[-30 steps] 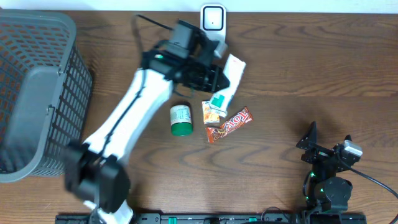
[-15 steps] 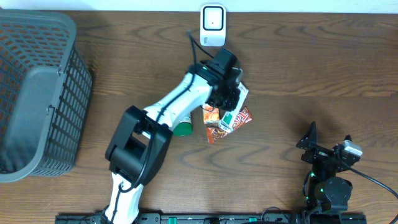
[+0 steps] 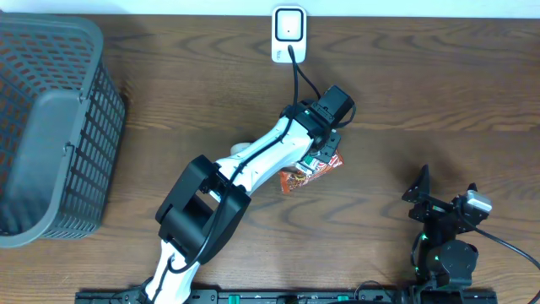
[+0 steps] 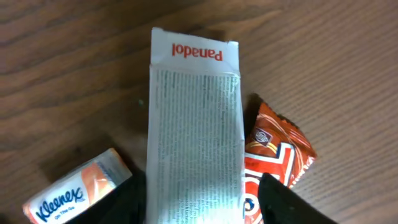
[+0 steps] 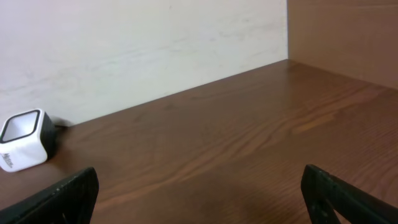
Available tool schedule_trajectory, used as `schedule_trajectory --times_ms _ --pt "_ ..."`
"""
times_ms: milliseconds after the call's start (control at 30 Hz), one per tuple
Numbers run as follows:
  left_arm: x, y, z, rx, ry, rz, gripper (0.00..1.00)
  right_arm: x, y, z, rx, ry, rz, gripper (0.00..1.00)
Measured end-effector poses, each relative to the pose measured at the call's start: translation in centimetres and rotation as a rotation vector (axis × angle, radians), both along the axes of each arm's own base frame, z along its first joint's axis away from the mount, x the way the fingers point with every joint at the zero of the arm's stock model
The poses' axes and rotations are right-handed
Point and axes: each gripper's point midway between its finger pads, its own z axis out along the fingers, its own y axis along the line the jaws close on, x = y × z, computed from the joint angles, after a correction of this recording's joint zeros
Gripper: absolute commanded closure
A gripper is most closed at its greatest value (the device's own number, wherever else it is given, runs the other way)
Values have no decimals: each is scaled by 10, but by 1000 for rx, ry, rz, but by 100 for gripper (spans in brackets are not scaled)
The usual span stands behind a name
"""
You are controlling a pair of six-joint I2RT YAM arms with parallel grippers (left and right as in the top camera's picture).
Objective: Scan the item barcode
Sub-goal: 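Lift the Panadol box out and set it on the TOP bar, then retract the left arm back beside the basket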
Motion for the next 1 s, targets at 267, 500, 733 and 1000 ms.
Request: schedule_trajectory --times_ms 267,500,733,1000 --pt "-1 -1 0 12 -12 -3 20 0 0 0 0 0 0 1" --pt "-6 4 2 60 -23 -25 18 0 0 0 0 0 0 1" --pt "14 16 128 -44 -280 -59 17 0 0 0 0 0 0 1" --pt "-3 131 398 -230 -937 166 17 0 0 0 0 0 0 1"
